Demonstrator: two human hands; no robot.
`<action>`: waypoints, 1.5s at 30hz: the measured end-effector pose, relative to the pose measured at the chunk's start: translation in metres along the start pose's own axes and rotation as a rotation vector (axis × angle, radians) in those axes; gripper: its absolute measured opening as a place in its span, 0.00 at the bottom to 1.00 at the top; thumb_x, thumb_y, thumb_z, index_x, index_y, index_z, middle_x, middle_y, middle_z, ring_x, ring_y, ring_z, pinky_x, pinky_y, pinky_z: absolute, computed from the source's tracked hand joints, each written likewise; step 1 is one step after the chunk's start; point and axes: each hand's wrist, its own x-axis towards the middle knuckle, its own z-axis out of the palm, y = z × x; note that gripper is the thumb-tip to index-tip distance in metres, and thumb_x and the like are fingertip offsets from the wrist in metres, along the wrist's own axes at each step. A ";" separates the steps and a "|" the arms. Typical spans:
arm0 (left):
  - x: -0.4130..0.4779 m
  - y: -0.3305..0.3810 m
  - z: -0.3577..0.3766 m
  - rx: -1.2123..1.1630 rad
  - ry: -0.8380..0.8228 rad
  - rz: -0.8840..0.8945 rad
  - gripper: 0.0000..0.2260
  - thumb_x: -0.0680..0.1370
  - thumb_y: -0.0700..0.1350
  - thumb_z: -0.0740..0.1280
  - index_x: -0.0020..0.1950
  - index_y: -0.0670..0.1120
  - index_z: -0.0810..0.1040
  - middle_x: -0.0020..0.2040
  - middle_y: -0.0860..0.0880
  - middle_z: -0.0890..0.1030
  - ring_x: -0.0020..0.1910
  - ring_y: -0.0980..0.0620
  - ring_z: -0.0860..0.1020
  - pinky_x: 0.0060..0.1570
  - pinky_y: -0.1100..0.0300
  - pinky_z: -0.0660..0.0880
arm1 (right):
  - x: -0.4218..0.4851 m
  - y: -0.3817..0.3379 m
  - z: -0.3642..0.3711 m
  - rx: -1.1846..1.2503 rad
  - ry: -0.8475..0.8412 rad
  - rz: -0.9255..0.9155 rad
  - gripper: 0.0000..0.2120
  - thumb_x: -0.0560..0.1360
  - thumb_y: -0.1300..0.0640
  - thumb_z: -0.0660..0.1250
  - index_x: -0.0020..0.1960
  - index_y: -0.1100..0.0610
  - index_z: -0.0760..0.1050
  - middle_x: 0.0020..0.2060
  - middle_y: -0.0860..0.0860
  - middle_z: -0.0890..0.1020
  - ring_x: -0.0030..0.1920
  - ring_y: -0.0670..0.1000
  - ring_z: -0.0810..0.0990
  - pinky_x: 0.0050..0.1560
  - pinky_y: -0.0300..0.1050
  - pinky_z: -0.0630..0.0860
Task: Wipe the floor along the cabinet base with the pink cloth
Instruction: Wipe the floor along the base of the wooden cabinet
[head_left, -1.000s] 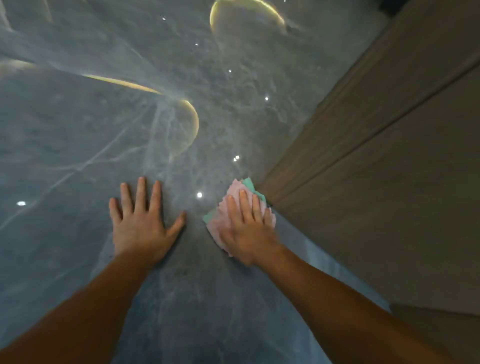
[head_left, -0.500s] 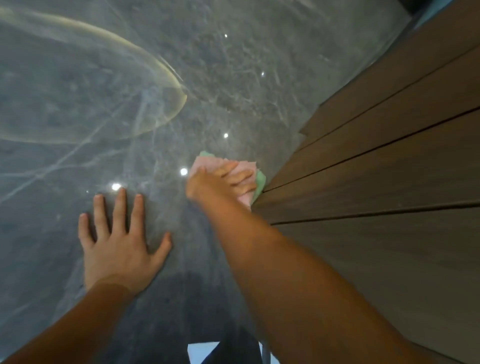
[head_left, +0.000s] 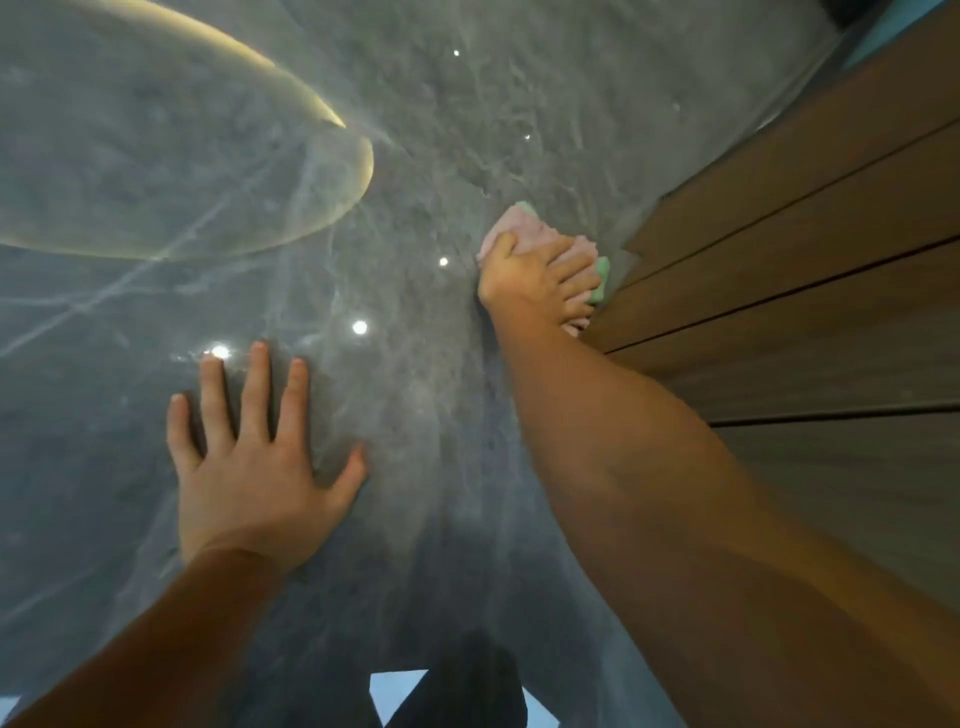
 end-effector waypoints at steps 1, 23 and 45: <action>0.000 -0.002 0.002 0.002 -0.002 -0.002 0.41 0.71 0.72 0.53 0.79 0.51 0.58 0.82 0.46 0.55 0.81 0.37 0.49 0.76 0.38 0.46 | -0.004 0.004 0.001 0.008 0.015 0.020 0.38 0.79 0.38 0.49 0.80 0.58 0.46 0.81 0.59 0.46 0.79 0.62 0.43 0.76 0.64 0.42; 0.001 0.001 0.007 -0.211 0.064 -0.004 0.36 0.74 0.68 0.54 0.77 0.50 0.59 0.81 0.44 0.56 0.78 0.34 0.50 0.72 0.28 0.55 | -0.075 0.029 0.049 0.054 0.006 -0.205 0.40 0.75 0.35 0.53 0.80 0.54 0.48 0.80 0.61 0.48 0.79 0.63 0.41 0.74 0.66 0.36; -0.023 0.029 -0.018 0.048 -0.020 0.129 0.33 0.77 0.59 0.54 0.75 0.38 0.62 0.76 0.31 0.61 0.72 0.24 0.60 0.67 0.25 0.57 | -0.117 0.450 -0.028 -0.267 -0.156 -0.426 0.37 0.74 0.31 0.41 0.79 0.42 0.38 0.81 0.46 0.43 0.80 0.53 0.42 0.77 0.61 0.43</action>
